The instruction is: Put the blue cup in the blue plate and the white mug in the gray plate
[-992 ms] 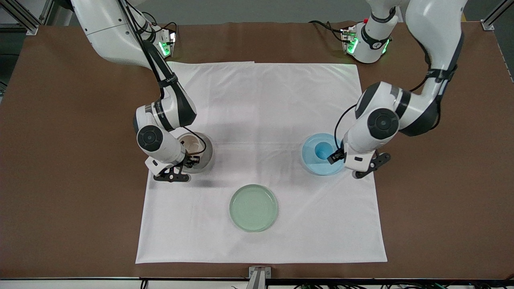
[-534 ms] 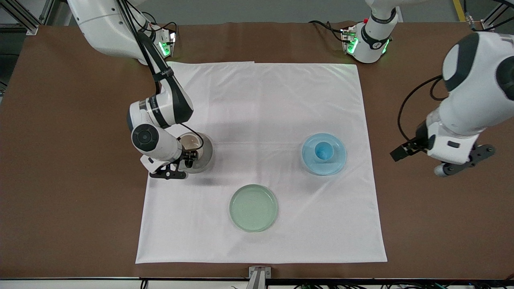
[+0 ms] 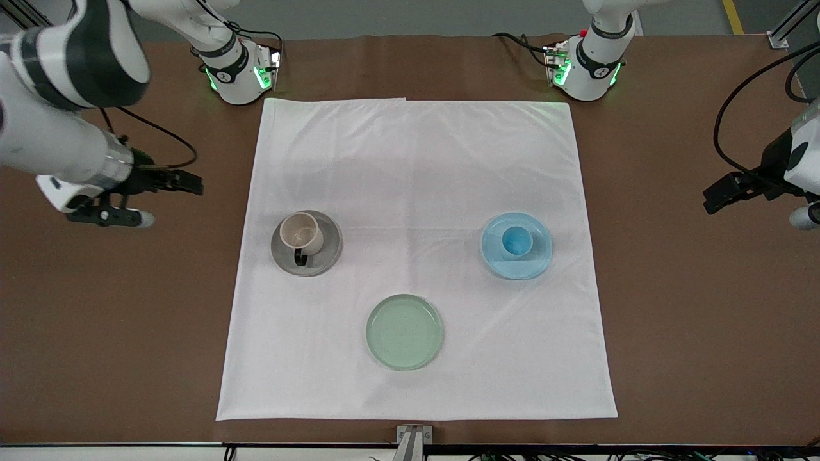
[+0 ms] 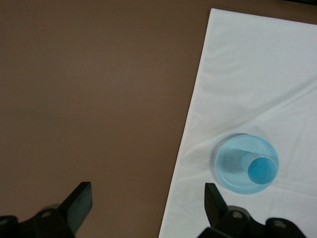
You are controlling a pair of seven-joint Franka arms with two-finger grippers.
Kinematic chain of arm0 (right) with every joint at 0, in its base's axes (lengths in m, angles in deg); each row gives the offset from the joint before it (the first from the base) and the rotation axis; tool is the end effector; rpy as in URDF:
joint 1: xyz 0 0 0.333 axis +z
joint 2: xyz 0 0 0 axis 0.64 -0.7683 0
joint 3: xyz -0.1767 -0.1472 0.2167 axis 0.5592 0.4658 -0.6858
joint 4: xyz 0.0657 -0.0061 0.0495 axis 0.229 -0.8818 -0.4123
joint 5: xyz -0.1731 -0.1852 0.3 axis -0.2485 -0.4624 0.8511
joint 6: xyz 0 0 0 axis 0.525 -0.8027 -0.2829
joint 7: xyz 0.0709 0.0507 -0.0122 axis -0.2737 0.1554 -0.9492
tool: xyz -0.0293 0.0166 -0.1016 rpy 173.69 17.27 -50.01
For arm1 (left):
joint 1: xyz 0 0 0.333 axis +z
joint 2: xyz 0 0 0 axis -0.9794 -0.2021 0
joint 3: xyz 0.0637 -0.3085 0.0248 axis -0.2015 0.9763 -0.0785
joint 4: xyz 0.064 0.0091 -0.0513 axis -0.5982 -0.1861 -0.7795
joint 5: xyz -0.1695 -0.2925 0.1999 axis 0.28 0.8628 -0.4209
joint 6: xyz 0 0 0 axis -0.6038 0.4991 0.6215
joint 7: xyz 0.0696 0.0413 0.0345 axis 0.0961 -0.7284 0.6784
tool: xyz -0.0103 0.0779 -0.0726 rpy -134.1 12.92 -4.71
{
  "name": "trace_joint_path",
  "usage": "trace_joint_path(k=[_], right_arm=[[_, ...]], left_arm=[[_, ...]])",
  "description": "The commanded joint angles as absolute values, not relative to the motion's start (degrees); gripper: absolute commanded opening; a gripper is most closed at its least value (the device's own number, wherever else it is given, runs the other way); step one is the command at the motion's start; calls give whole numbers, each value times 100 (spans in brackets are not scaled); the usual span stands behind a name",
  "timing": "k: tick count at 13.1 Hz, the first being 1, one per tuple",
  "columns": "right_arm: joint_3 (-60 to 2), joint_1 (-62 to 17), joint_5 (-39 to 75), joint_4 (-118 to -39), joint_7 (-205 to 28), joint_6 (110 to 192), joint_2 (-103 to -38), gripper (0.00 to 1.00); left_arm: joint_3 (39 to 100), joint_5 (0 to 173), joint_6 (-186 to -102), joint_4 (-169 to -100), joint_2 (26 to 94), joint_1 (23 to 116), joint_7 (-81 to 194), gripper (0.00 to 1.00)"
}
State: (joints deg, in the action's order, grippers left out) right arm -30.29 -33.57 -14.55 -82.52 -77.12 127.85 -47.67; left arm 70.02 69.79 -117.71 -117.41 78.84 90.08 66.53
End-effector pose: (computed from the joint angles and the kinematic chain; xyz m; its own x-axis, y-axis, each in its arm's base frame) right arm 0.5444 0.0277 0.5141 0.9747 -0.0787 -0.2093 -0.0918 -0.9943 -0.0538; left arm 0.5884 -0.0441 0.6248 0.9840 0.1703 0.0531 0.1744 -0.9809 -0.0862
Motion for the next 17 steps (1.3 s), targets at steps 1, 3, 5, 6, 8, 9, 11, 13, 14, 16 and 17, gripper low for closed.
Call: trace_joint_path(k=[1,3,5,6,8,9,11,13,14,16,17], right_arm=[[-3143,-4057,-1571,-8485,-8595,12864,-4548,100],[-3143,-4120,-1668,-8231,-8651,12899,-4565,100],[-3151,-4103,-1712,-7819,-8651,12899,-4591,100],[-3151,-4103,-1712,-7616,-8651,12908,-4591,100],[-3160,-4085,-1721,-6994,-8651,12882,-4731,100],[-3151,-4094,-1756,-6712,-8634,12847,-4836,100],[-3143,-4138,-1791,-6578,-8651,12820,-4829,100],[-3134,-4138,-1826,-6481,-8634,12768,-4829,100],[-3134,-4138,-1879,-6472,-8625,12758,-4829,100],[-3142,-4138,-1871,-6384,-8616,12758,-4829,100],[-3143,-4103,-1870,-6349,-8607,12758,-4837,100]], left_arm=[[7025,6978,-11530,-11807,8144,9021,6340,100],[6885,7066,-11337,-11877,8277,8855,6129,100],[6306,7337,-11231,-12096,8522,8355,6067,100],[6051,7452,-11230,-12280,8697,8196,5997,100],[5716,7488,-11222,-12500,8909,7984,5778,100],[5584,7523,-11222,-12632,8997,7896,5629,100],[5145,7733,-11222,-12773,9129,7677,5373,100],[5204,7743,-11204,-12791,9182,7667,5372,100],[5318,7726,-11178,-12800,9183,7684,5416,100],[5511,7673,-11169,-12887,9209,7685,5513,100],[5512,7673,-11178,-12888,9244,7685,5513,100]])
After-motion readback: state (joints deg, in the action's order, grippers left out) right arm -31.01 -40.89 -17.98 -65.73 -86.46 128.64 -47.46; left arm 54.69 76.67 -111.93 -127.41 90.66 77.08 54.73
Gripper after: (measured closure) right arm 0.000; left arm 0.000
